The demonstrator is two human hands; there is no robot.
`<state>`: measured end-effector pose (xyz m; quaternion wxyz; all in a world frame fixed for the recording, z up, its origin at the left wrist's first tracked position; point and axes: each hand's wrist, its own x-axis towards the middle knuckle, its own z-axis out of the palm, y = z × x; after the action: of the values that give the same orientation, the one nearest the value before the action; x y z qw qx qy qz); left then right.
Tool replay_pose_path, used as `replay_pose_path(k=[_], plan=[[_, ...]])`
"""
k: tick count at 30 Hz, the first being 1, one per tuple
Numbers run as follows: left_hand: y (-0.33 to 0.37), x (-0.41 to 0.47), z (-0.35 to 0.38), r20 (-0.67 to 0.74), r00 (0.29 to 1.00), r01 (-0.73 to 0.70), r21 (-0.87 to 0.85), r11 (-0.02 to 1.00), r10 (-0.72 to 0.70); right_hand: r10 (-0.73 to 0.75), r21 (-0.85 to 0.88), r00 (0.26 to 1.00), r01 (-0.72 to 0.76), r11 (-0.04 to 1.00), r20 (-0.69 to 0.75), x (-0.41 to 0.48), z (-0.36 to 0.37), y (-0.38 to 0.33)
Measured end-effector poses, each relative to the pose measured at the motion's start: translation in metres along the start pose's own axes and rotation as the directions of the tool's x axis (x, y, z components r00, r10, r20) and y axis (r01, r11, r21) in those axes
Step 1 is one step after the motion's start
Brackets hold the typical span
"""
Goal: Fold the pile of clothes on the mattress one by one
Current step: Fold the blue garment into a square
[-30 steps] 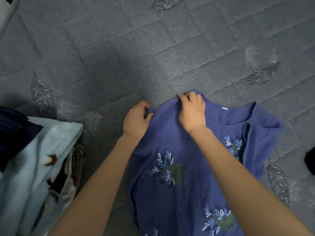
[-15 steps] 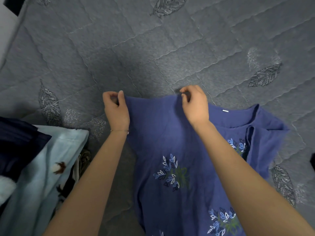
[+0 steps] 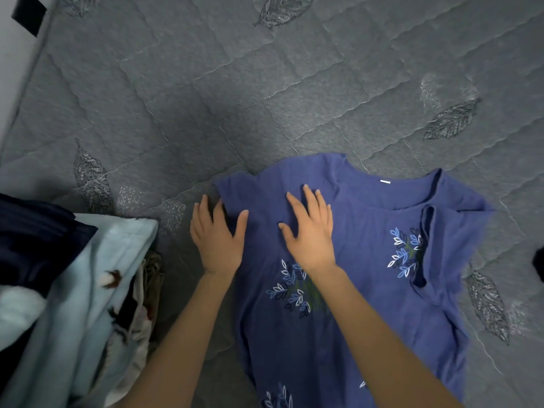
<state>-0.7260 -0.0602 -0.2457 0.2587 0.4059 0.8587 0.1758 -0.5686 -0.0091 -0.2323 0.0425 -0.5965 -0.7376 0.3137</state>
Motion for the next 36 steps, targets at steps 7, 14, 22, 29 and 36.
replay_pose_path(k=[7,14,22,29,36], plan=[[0.022,0.024,0.010,0.040,0.975,-0.200,-0.256,0.946,0.217,0.090,0.229,0.990,-0.065,0.971,-0.105,-0.017,-0.002,0.013],[0.046,0.008,0.001,0.112,0.960,-0.220,-0.258,0.941,0.256,0.120,0.247,0.986,-0.087,0.965,-0.120,-0.021,-0.022,0.030],[0.100,-0.038,0.033,0.084,0.951,-0.264,-0.278,0.924,0.297,0.264,0.297,0.962,-0.231,0.926,-0.075,-0.036,-0.048,0.061],[0.092,-0.060,0.070,0.151,0.837,-0.545,0.161,0.823,0.525,0.217,0.137,0.976,-0.211,0.968,-0.033,-0.057,-0.055,0.093],[0.066,-0.081,0.072,0.307,0.753,-0.656,0.429,0.621,0.582,0.160,-0.075,0.981,-0.152,0.986,0.110,-0.097,-0.059,0.115]])
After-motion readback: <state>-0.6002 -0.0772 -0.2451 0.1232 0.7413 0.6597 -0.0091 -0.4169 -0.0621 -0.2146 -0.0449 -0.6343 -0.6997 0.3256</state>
